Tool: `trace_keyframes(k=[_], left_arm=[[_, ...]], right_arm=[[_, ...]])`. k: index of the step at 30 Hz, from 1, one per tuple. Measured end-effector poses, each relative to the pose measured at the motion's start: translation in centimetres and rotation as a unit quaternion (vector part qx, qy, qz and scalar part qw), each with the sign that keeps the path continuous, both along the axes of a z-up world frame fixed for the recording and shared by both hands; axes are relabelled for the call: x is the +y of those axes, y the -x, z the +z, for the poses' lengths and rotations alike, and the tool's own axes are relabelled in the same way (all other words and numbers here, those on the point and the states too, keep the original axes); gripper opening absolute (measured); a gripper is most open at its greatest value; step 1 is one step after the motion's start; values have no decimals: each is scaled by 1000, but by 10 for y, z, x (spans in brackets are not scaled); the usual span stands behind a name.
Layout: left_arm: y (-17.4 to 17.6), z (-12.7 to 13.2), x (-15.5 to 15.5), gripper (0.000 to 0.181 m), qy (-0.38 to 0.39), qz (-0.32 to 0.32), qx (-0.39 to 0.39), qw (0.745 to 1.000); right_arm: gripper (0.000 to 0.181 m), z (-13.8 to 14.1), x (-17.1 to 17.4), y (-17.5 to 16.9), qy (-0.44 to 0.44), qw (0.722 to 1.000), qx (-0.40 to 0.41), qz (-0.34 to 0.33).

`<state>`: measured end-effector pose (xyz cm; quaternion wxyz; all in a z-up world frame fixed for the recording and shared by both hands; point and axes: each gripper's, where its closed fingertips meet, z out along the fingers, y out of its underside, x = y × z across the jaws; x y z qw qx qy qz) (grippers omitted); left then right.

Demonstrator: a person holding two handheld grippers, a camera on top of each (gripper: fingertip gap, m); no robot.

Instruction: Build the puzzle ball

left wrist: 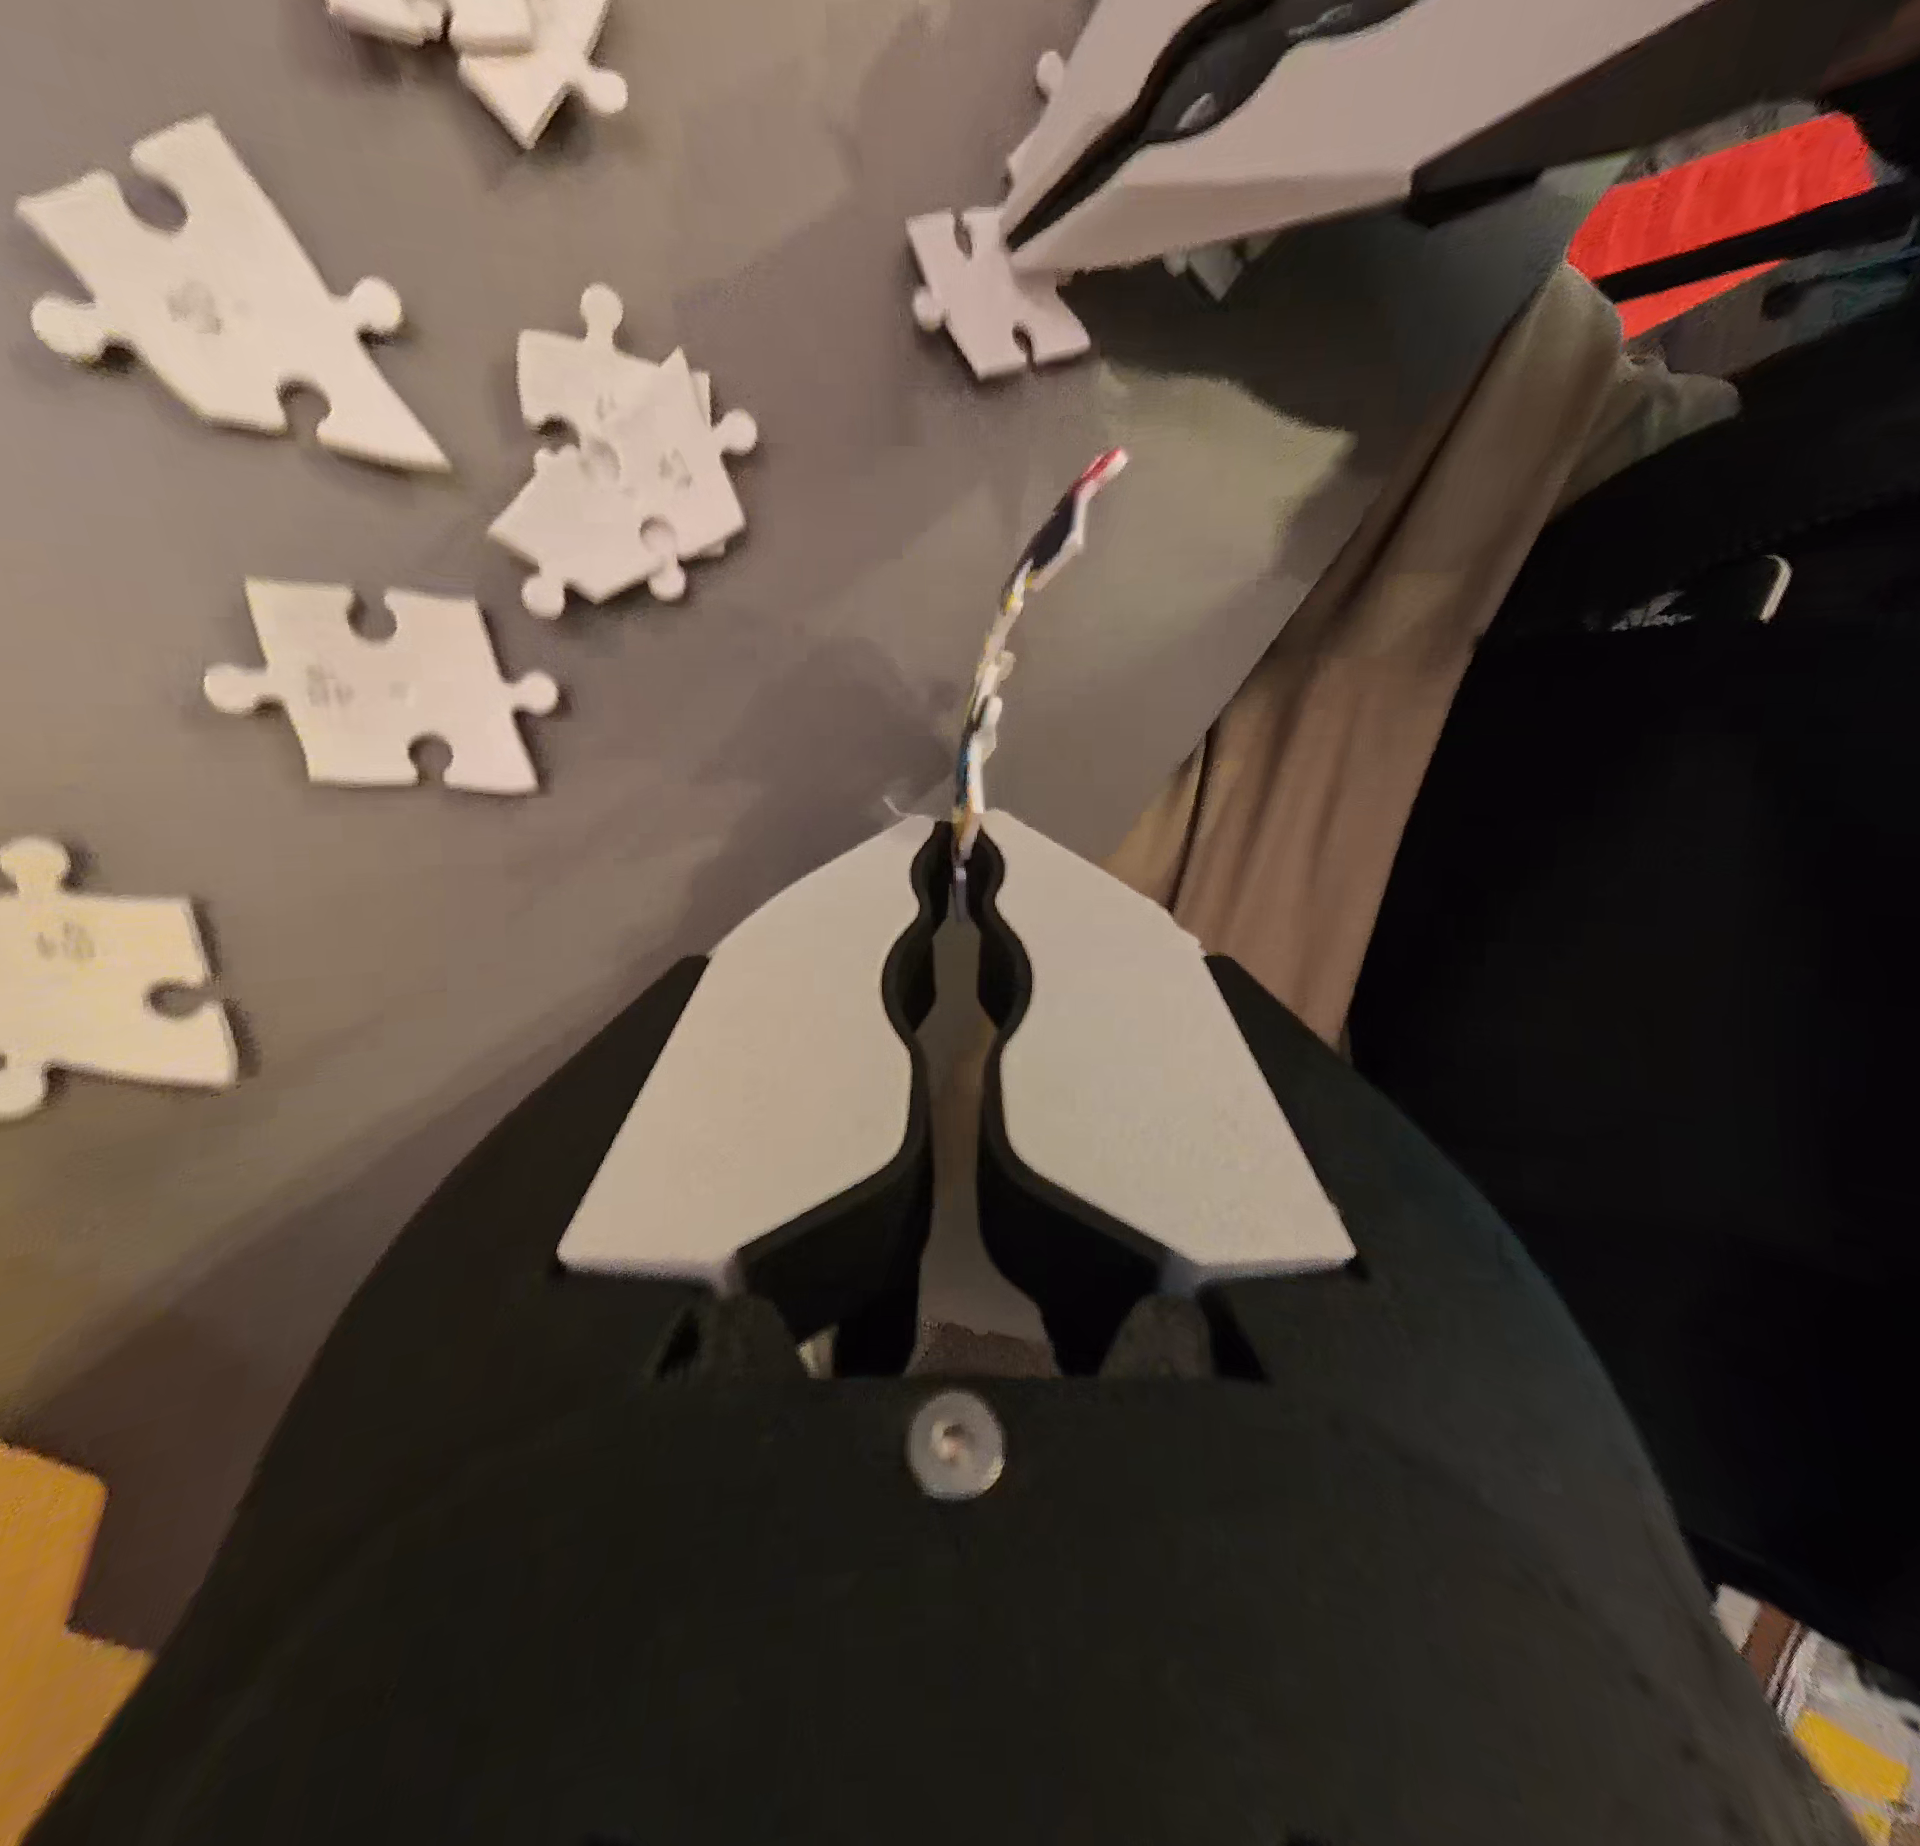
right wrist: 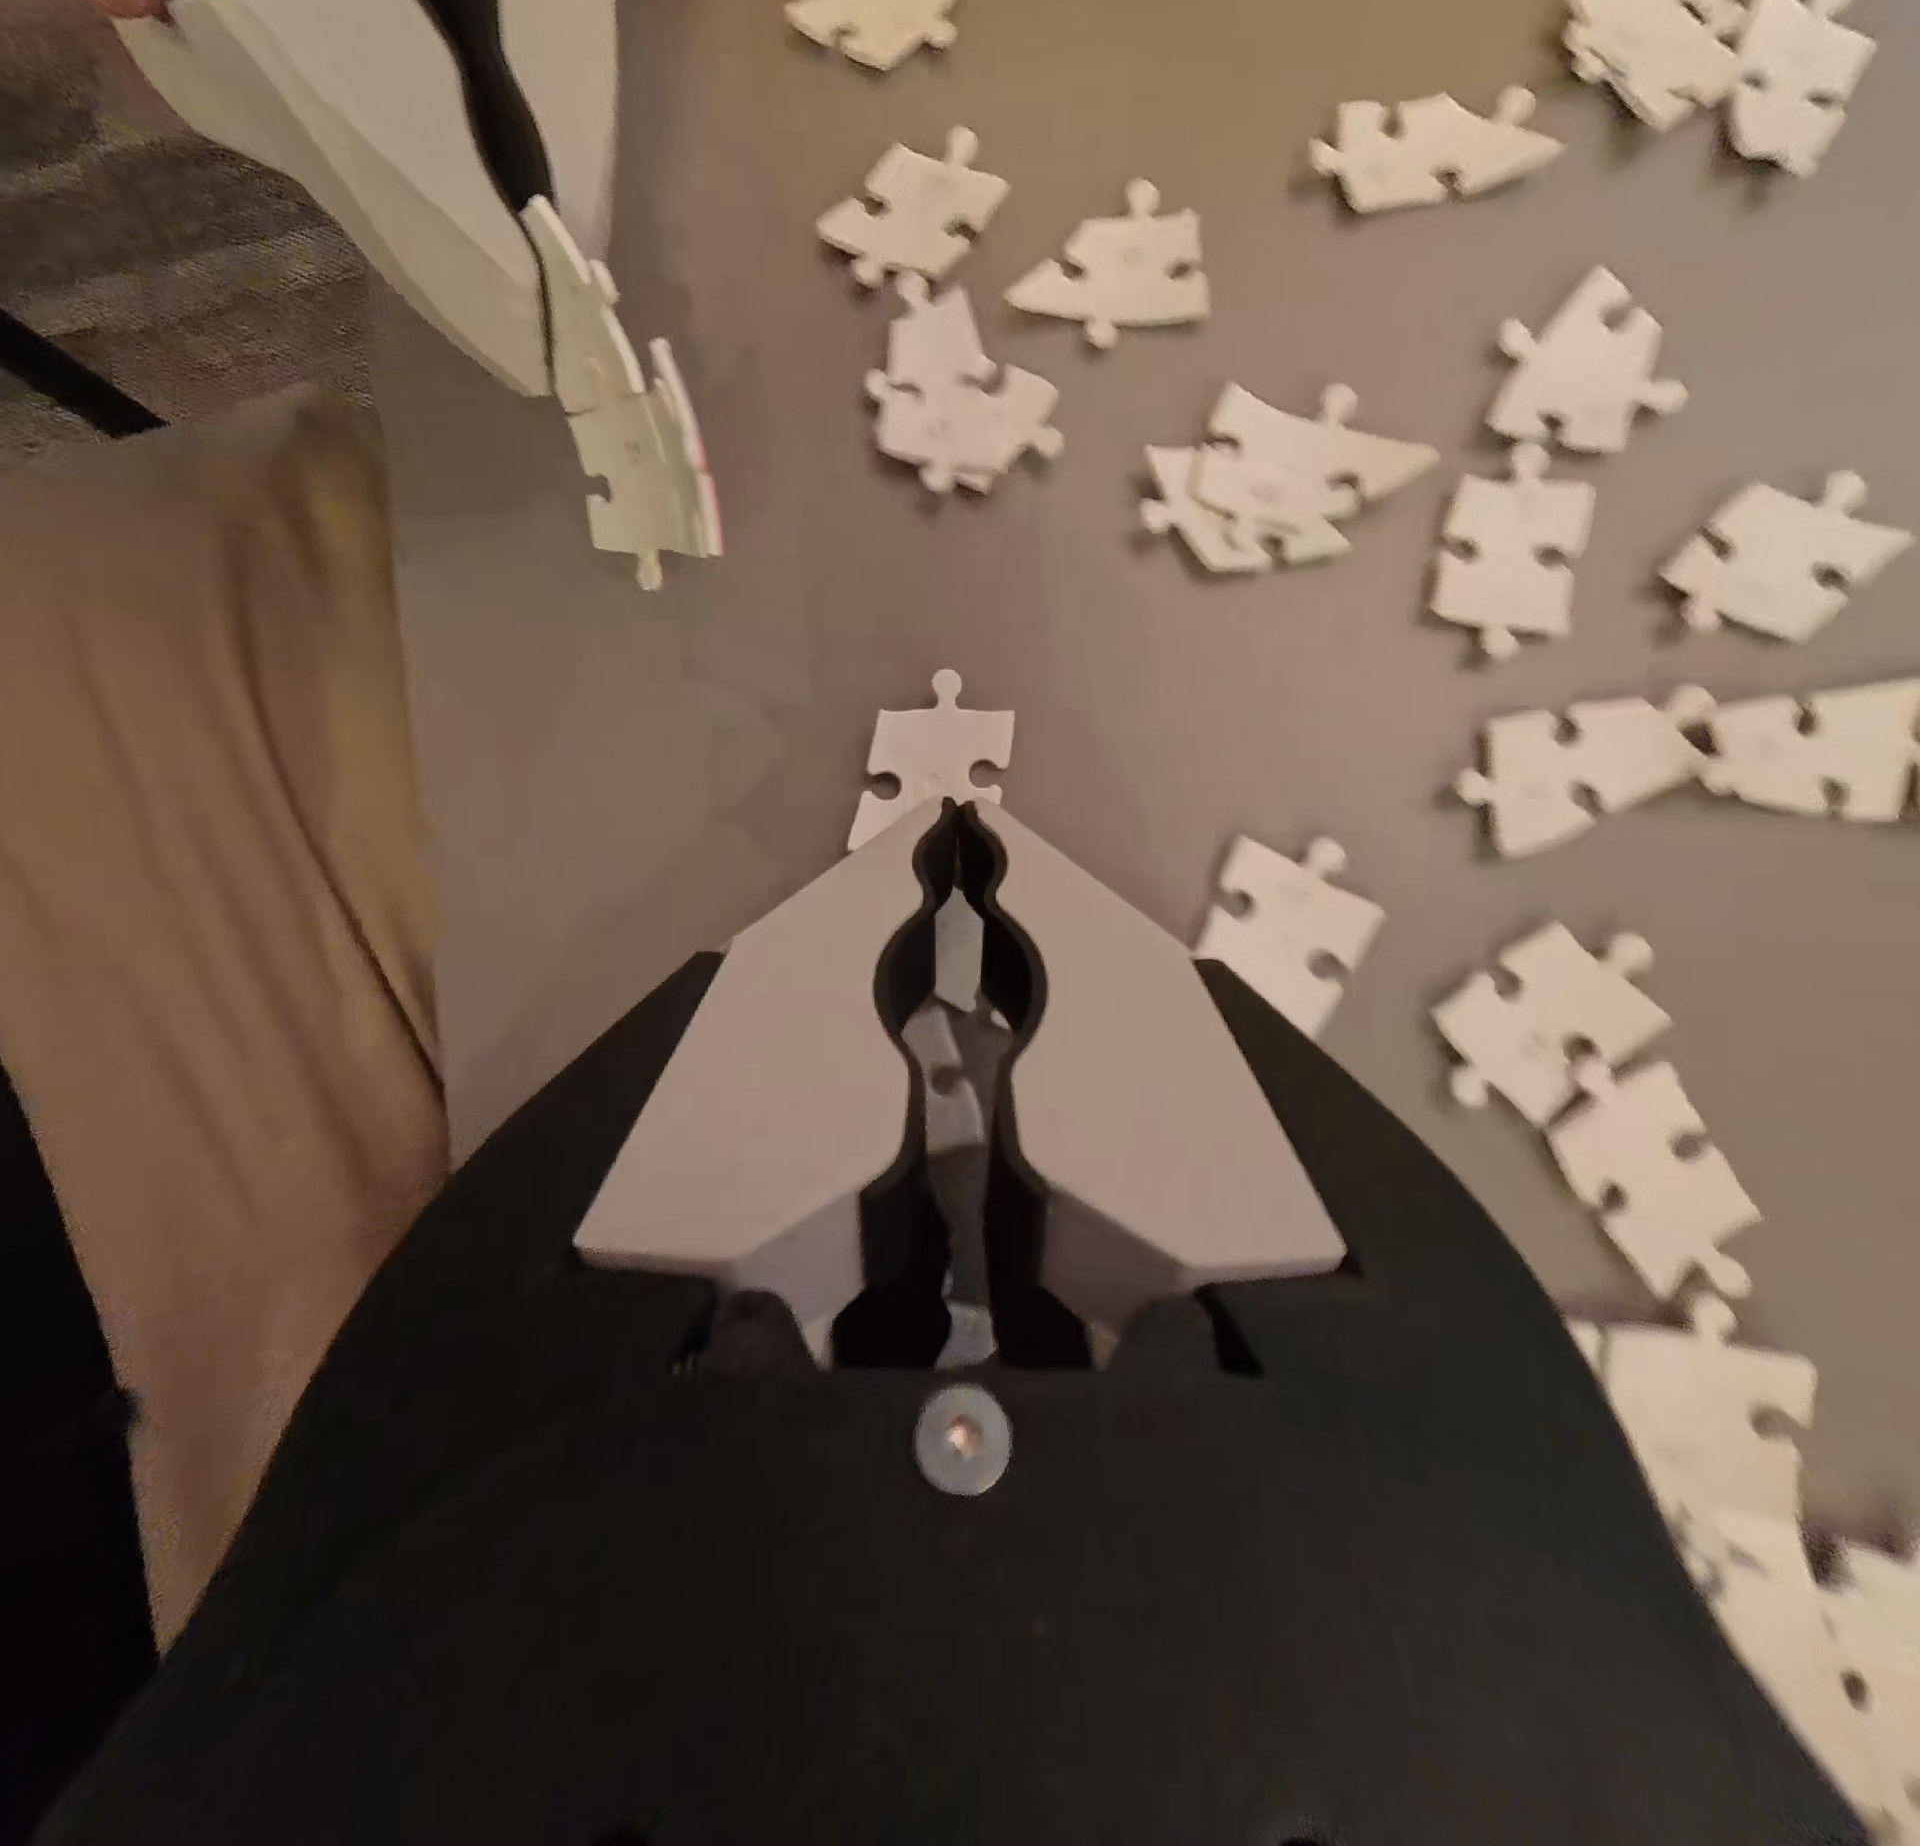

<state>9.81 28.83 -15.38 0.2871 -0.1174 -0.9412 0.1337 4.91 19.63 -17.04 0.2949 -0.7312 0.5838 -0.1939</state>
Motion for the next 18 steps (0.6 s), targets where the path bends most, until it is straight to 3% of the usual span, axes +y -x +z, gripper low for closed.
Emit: trace_keyframes(k=[12, 18], left_arm=[[13, -9, -42, 3, -63, -102, -24, 992], [17, -15, -65, 6, -93, -144, -44, 984]], right_arm=[[0, 0, -91, 52, 12, 996, 33, -84], [0, 2, -109, 65, 11, 994, 33, -100]])
